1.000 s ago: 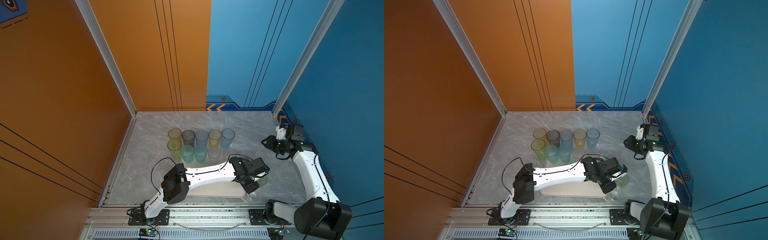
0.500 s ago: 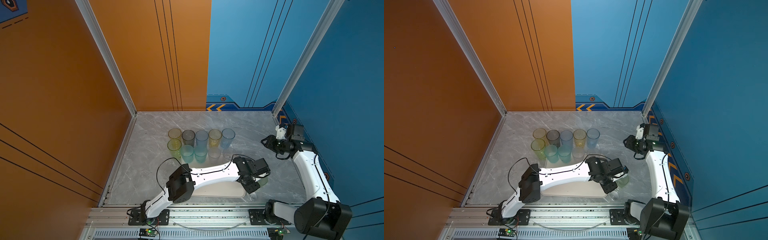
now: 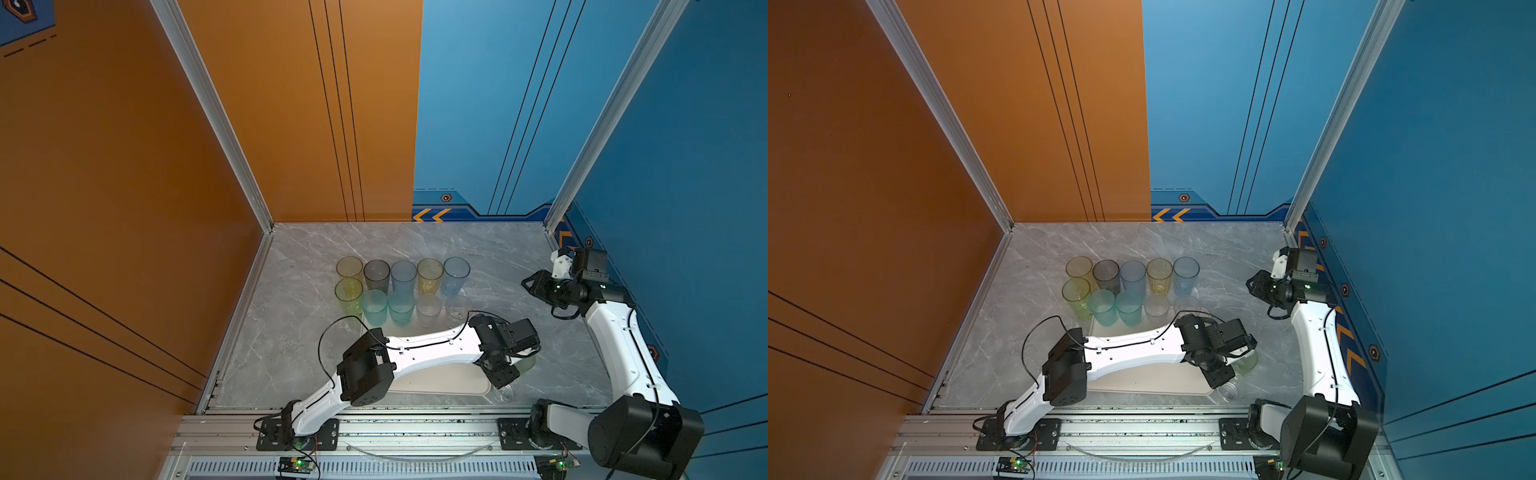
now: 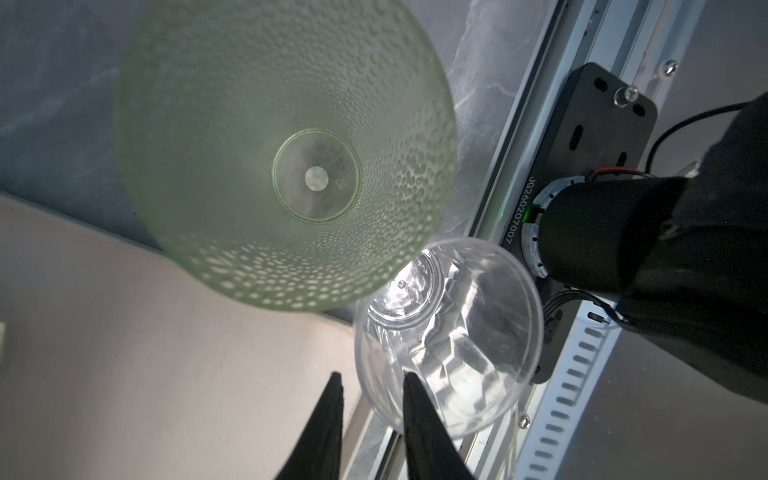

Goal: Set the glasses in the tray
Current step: 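Close the left gripper on the rim of the small clear faceted glass, then lift the faceted glass with the left gripper and carry it over the tray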

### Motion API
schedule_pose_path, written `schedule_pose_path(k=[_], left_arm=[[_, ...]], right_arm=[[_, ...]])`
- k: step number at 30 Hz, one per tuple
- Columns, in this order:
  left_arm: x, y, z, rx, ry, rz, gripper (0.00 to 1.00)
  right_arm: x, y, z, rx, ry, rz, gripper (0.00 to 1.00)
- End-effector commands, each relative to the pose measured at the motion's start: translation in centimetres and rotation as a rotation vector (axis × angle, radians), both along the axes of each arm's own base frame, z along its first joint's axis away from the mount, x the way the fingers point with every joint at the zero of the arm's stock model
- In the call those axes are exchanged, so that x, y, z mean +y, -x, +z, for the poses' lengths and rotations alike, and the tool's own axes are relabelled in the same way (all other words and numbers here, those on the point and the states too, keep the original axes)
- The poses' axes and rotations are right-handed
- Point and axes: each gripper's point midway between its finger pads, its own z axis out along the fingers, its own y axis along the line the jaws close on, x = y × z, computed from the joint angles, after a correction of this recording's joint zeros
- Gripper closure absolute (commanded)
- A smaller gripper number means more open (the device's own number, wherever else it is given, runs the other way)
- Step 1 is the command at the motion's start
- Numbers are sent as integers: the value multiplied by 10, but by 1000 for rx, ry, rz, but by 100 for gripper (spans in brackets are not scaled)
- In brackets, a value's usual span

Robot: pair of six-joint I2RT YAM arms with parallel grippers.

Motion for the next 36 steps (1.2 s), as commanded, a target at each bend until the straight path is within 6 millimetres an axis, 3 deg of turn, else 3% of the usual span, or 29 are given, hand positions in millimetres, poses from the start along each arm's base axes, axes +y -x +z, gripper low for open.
schedule_pose_path(k=[1,18,36], left_arm=[[-1,-2,-2,-3,-12,-13,73],[-2,-1,-11,8,-36,-24,74],[0,-3,-17,5,-77,-32,89]], right_arm=[[2,1,5,-32,-2,14,60],[3,1,7,-36,-3,17,60],[4,1,8,-43,-8,24,60]])
